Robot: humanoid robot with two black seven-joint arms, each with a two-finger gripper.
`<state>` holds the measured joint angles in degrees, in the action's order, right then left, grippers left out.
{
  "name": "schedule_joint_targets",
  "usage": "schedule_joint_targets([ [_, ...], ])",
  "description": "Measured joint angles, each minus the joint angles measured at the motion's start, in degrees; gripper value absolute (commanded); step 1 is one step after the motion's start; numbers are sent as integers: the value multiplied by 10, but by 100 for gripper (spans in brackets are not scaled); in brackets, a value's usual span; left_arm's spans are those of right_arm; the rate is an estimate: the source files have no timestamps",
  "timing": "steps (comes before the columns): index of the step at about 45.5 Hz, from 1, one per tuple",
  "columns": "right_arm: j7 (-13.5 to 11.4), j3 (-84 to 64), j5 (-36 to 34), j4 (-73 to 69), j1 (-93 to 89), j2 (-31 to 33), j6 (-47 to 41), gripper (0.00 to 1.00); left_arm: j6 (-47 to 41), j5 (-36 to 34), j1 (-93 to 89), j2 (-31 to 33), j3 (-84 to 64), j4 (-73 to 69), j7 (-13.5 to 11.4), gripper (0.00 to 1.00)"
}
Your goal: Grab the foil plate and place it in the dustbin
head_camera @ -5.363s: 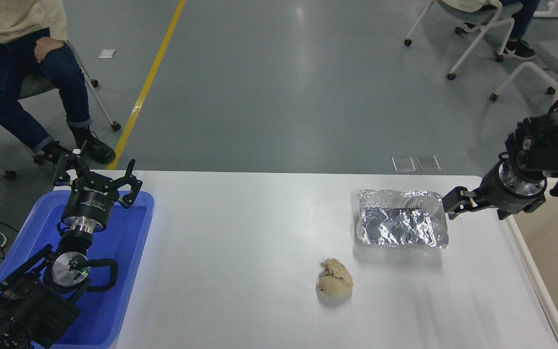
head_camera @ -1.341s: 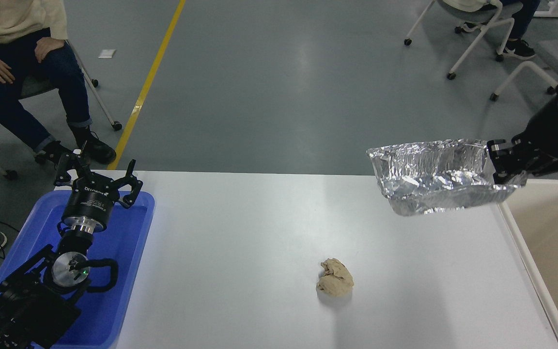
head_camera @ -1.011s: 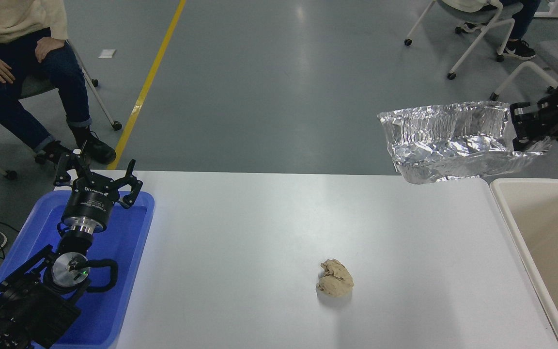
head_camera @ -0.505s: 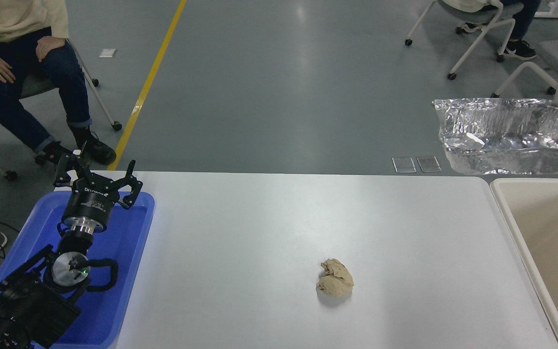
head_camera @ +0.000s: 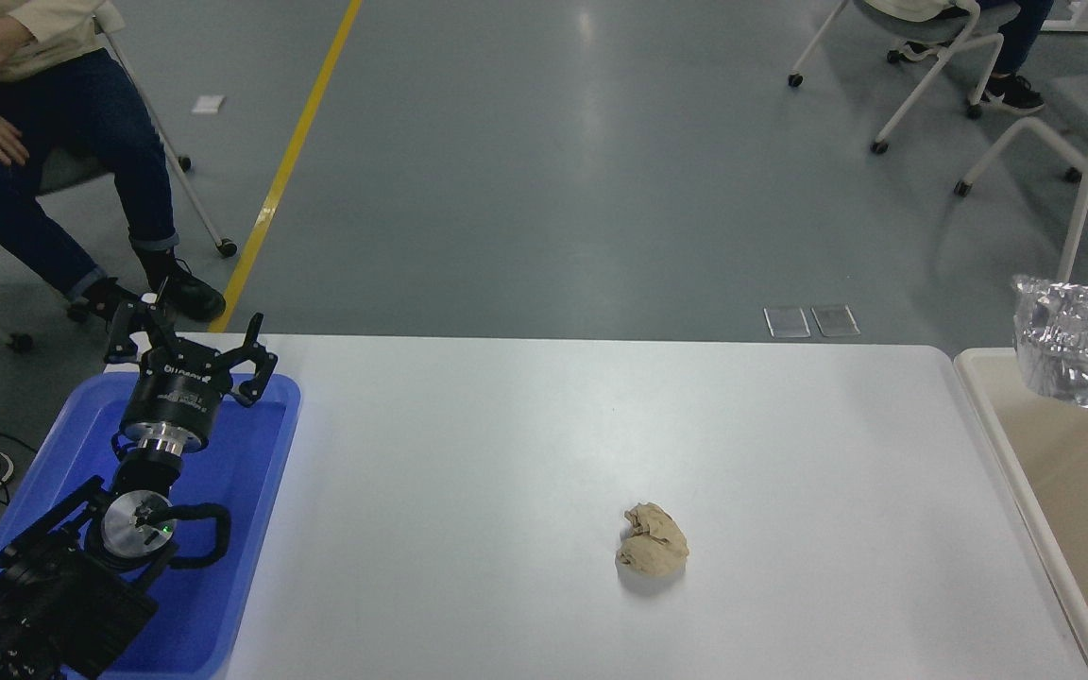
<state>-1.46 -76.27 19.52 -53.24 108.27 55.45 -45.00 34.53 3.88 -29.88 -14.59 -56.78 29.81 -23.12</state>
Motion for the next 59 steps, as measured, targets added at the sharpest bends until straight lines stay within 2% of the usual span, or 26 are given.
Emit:
schedule_joint_targets([
  [14,-2,133,-16,114,-223,11,52,0,0,0,0,0,0,0,0,100],
  [24,-1,249,-24,212,-380,-13,111,0,0,0,0,0,0,0,0,100],
  [32,0,327,-26,302,-495,-58,170,0,0,0,0,0,0,0,0,100],
  [46,-1,382,-27,421,-630,-144,296,0,0,0,0,0,-1,0,0,100],
  [59,-5,420,-30,477,-700,-197,381,0,0,0,0,0,-1,0,0,100],
])
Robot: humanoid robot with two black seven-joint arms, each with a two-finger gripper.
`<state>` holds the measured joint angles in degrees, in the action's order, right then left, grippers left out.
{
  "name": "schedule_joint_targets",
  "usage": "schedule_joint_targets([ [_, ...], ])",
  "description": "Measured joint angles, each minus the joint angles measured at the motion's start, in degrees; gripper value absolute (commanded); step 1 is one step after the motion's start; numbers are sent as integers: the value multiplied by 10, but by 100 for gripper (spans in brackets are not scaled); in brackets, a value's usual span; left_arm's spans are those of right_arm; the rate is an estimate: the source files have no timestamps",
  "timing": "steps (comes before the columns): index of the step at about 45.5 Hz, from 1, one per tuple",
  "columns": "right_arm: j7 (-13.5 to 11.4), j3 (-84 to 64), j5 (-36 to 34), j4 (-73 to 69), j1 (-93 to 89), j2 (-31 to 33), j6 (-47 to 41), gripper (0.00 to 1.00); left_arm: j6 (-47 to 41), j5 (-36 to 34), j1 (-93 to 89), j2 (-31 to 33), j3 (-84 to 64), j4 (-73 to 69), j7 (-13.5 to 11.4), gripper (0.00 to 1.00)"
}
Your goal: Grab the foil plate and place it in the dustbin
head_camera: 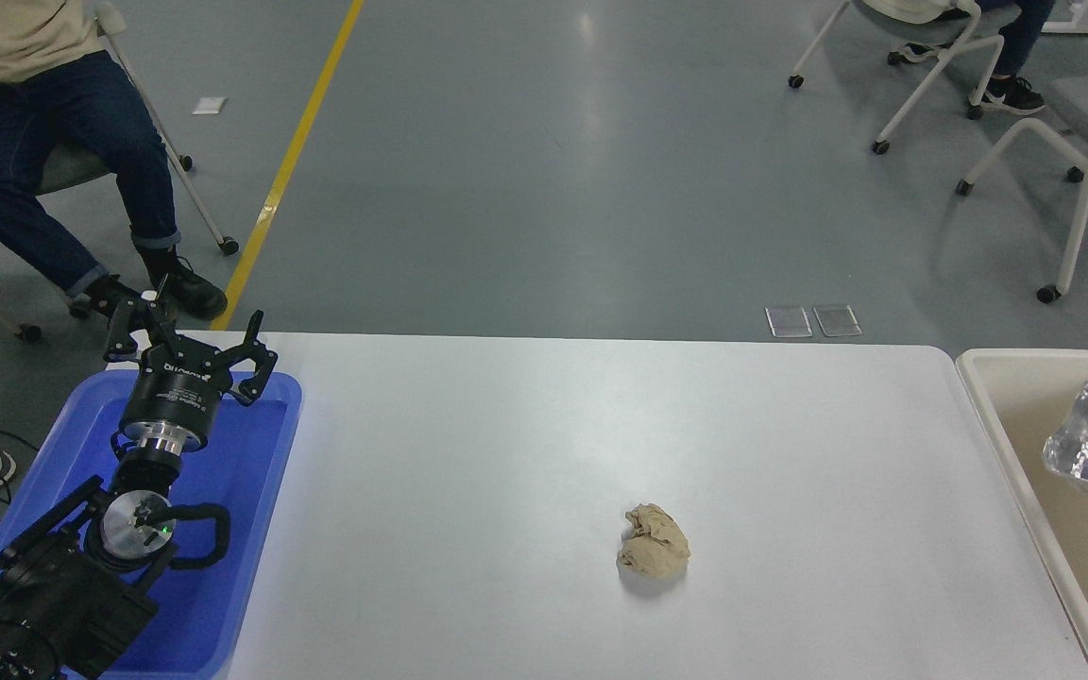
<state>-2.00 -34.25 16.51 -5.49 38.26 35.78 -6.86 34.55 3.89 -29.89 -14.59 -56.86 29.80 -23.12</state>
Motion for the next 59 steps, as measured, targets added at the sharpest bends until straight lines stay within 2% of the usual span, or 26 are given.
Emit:
schedule_joint_targets([
  [11,-23,17,-2,38,-28,-31,42,0,0,0,0,0,0,0,0,100],
  [19,-31,23,-2,53,-38,-41,54,0,0,0,0,0,0,0,0,100],
  [20,-32,23,-2,55,-39,-42,55,8,0,0,0,0,0,0,0,100],
  [22,-33,24,-2,57,-40,-43,58,30,0,0,0,0,0,0,0,100],
  [24,-33,24,-2,58,-41,-45,63,38,0,0,0,0,0,0,0,100],
  [28,-34,24,-2,61,-44,-46,79,67,0,0,0,0,0,0,0,100],
  [30,-35,23,-2,61,-46,-48,91,74,0,0,0,0,0,0,0,100],
  [32,-35,22,-2,62,-48,-51,101,78,0,0,0,0,0,0,0,100],
  [38,-36,21,-2,63,-52,-57,129,79,0,0,0,0,0,0,0,100],
  [52,-36,20,-2,53,-53,-63,156,96,0,0,0,0,0,0,0,100],
  [59,-36,21,2,10,-30,-47,159,96,0,0,0,0,0,0,0,100],
])
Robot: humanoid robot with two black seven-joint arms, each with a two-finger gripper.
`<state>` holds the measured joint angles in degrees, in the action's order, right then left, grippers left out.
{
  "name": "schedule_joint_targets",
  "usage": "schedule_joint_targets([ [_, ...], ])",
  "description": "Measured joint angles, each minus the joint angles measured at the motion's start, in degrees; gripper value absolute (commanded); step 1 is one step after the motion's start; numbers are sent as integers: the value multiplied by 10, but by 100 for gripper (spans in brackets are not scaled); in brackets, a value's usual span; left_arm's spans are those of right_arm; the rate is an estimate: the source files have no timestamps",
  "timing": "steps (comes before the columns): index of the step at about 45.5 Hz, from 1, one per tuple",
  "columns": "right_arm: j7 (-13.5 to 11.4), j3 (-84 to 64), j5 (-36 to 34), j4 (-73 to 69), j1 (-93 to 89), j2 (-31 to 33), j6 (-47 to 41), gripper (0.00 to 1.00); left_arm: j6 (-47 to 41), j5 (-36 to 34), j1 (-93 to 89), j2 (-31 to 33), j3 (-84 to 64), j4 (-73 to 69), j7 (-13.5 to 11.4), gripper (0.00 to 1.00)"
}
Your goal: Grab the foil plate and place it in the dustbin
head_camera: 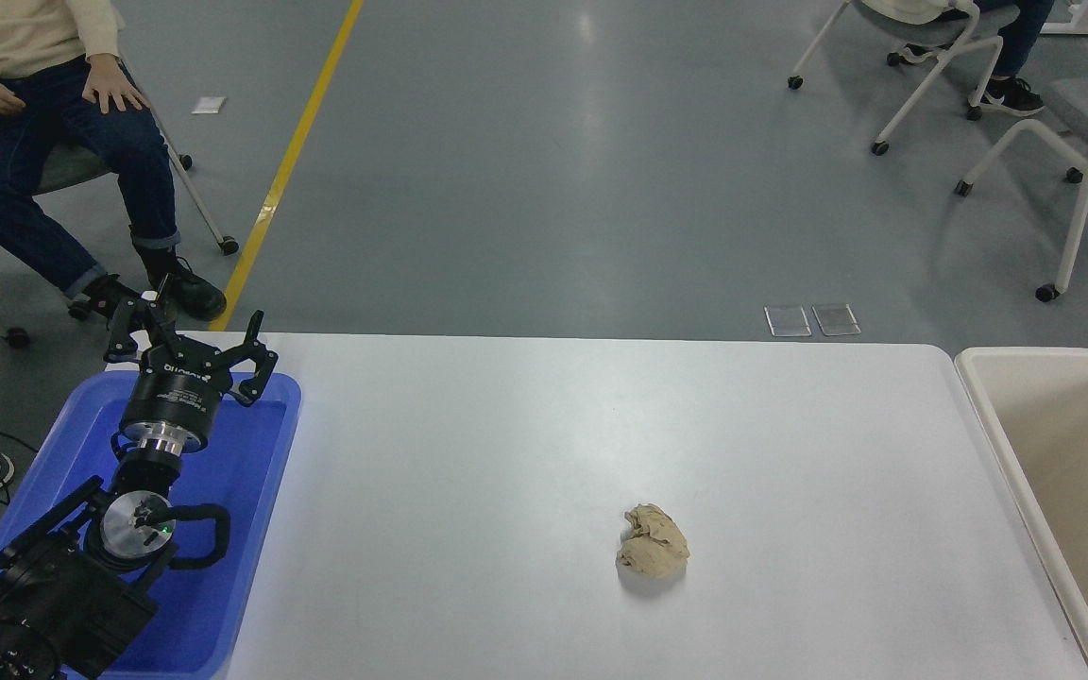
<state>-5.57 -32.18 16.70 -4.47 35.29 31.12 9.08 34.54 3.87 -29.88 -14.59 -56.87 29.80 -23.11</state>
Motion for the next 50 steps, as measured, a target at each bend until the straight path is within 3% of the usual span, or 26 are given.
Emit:
schedule_joint_targets([
  [27,3,-62,51,-404,225,162,-9,100,0,0,0,0,0,0,0,100],
  [50,3,-269,68,-676,522,186,-101,100,0,0,0,0,-1,0,0,100],
])
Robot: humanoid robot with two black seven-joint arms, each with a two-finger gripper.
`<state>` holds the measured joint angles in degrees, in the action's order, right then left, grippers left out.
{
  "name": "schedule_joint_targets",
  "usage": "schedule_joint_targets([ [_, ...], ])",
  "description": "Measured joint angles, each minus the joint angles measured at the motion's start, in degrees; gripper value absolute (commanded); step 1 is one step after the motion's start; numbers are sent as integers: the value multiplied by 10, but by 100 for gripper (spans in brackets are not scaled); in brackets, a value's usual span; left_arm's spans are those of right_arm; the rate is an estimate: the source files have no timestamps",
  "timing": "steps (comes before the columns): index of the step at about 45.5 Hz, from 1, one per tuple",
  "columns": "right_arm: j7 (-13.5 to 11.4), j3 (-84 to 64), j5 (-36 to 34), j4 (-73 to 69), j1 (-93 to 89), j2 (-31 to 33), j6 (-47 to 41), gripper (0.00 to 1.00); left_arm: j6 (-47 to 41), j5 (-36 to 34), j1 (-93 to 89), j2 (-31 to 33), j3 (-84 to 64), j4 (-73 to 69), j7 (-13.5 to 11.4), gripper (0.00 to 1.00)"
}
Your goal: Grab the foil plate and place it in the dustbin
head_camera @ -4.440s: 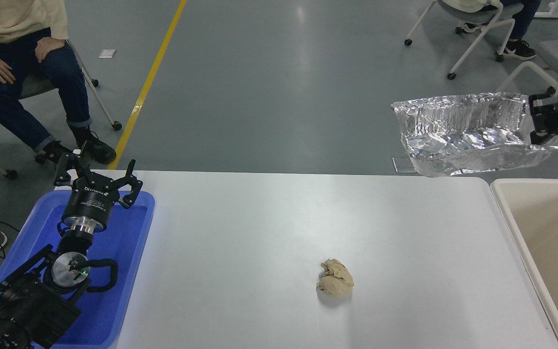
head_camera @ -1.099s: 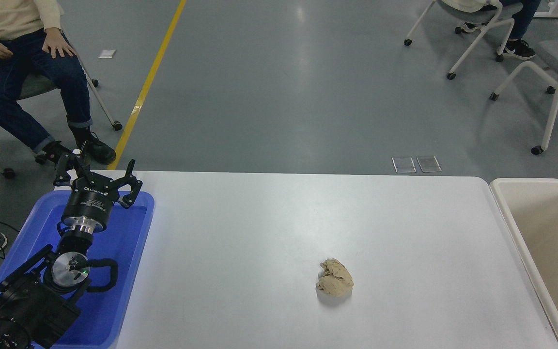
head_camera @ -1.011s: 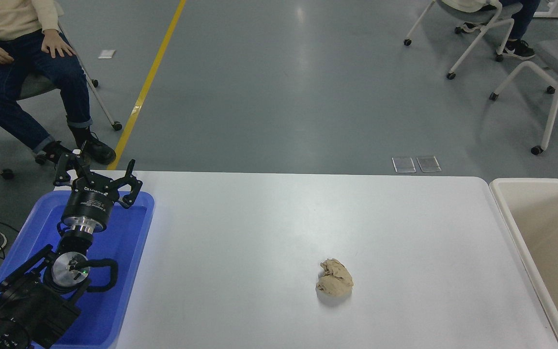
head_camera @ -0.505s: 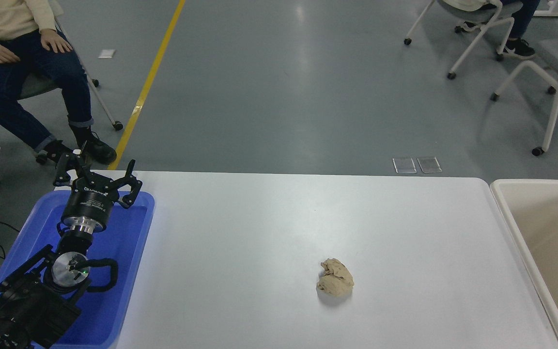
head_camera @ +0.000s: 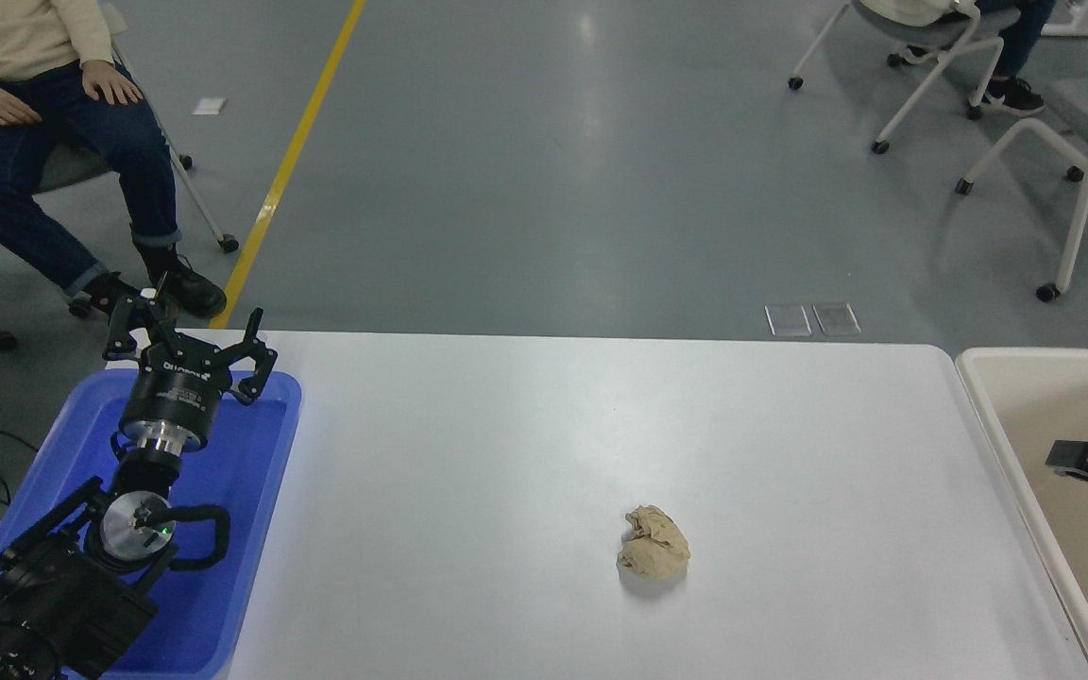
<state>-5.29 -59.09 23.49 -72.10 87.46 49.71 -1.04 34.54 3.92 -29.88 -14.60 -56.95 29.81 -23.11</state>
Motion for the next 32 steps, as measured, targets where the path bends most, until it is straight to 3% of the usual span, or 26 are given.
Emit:
schedule_joint_targets([
  [20,-1,-67,1,-69,216,-89,-278,100,0,0,0,0,0,0,0,100],
  [32,0,-75,-2,-77,316,-178,-388,100,0,0,0,0,0,0,0,100],
])
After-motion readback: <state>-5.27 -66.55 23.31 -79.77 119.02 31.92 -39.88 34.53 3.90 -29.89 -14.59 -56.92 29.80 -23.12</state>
